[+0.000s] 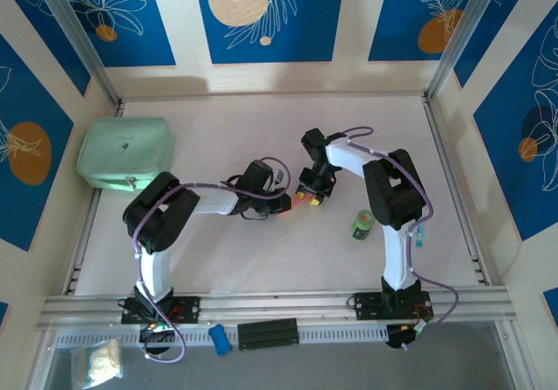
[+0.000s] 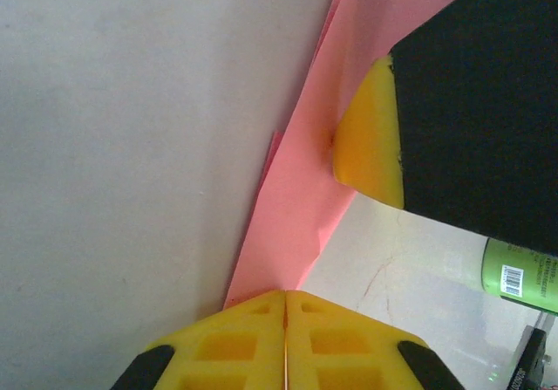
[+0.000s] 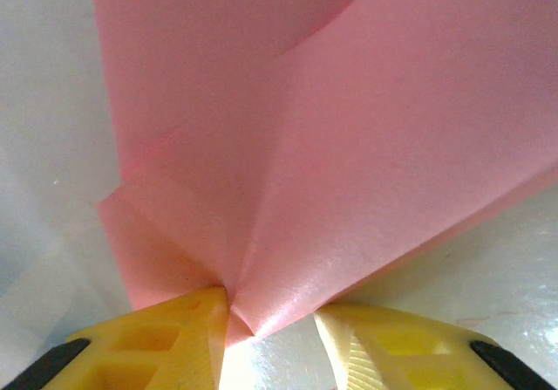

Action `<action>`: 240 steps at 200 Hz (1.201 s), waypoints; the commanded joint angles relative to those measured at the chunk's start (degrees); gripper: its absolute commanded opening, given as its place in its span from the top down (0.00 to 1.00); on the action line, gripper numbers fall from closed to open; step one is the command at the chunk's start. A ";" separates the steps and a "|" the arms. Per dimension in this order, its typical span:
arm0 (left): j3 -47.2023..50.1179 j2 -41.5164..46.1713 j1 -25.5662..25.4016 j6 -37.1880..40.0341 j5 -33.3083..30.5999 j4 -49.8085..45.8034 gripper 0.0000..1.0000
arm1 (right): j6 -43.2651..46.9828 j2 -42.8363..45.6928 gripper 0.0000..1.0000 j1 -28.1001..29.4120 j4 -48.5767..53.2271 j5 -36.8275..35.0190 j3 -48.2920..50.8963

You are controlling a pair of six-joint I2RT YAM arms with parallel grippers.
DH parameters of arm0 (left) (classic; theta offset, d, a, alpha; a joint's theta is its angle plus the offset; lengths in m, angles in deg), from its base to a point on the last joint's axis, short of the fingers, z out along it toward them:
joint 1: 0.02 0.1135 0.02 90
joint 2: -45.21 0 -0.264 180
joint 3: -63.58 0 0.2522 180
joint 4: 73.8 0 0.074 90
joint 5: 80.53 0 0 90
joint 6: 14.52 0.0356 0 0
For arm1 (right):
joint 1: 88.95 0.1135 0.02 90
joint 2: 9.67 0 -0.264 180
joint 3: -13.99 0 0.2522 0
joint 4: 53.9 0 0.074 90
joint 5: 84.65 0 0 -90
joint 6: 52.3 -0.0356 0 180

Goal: Fold a paper plane with a square sheet of paper (pick it up from the middle)
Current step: Fold the wing for the fifth time at the center of the table.

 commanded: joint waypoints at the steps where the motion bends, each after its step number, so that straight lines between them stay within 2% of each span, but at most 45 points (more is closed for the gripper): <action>1: -0.76 -1.47 -0.44 0.34 -2.08 -2.77 0.92 | 0.91 -11.26 0.63 1.03 -8.75 -6.79 4.91; 66: -0.88 -2.30 -0.46 0.92 -4.02 -6.68 0.94 | 2.31 -8.04 0.63 0.65 -8.04 -4.74 3.54; 134: 0.26 -3.27 -0.50 1.57 -3.86 -7.40 0.97 | 6.69 13.75 0.52 -4.34 -18.51 7.23 9.34; 180: -0.18 -3.75 -0.53 1.57 -3.72 -7.57 0.98 | 9.11 24.02 0.52 -3.74 -25.57 6.89 18.80; 208: -0.26 -3.66 -0.51 1.48 -3.81 -7.49 0.99 | 9.29 24.35 0.62 -1.46 -31.15 6.73 21.82; 240: -0.16 -3.63 -0.49 1.57 -3.61 -7.30 0.99 | 6.84 18.69 0.87 0.10 -34.19 5.94 21.11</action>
